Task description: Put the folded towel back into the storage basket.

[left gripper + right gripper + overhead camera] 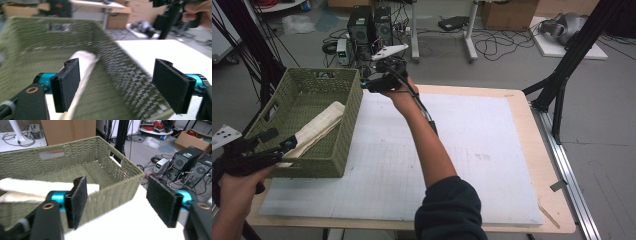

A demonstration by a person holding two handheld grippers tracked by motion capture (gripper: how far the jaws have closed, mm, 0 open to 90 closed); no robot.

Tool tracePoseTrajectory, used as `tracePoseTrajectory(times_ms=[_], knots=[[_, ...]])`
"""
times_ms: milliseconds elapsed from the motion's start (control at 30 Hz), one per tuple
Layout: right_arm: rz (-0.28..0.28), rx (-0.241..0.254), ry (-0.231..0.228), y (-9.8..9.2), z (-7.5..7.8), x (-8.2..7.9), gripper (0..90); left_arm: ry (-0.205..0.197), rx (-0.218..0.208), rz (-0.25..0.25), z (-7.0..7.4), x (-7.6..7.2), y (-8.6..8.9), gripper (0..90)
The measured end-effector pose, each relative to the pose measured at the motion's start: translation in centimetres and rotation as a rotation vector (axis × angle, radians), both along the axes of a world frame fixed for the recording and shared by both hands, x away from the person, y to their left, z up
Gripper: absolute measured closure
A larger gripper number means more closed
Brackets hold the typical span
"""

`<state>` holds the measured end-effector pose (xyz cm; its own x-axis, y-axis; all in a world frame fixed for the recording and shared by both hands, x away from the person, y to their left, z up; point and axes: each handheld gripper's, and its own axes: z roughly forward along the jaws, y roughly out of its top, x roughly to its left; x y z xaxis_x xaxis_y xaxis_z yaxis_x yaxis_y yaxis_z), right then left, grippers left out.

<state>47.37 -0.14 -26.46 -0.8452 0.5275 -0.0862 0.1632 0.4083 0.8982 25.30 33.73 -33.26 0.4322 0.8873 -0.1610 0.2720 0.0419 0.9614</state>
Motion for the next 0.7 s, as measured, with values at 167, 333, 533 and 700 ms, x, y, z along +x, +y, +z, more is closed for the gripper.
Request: tracePoseTrajectory(times_ms=[167,333,533,700], knots=[[-0.053,0.019,-0.007,-4.6,0.2,-1.3,23.8,-0.034,-0.003,-0.075,0.2,0.7,-2.9,19.0],[-0.111,0.040,-0.008,-9.4,-0.2,-3.2,20.7,-0.036,-0.003,-0.132,0.1,1.4,-5.9,19.0],[-0.168,0.055,-0.003,-14.4,-1.7,-5.7,18.8,-0.034,-0.011,-0.194,-0.6,2.0,-9.1,19.3],[-0.222,0.053,0.006,-18.0,-3.1,-7.8,15.0,-0.038,-0.004,-0.248,-1.3,2.6,-11.4,19.9]])
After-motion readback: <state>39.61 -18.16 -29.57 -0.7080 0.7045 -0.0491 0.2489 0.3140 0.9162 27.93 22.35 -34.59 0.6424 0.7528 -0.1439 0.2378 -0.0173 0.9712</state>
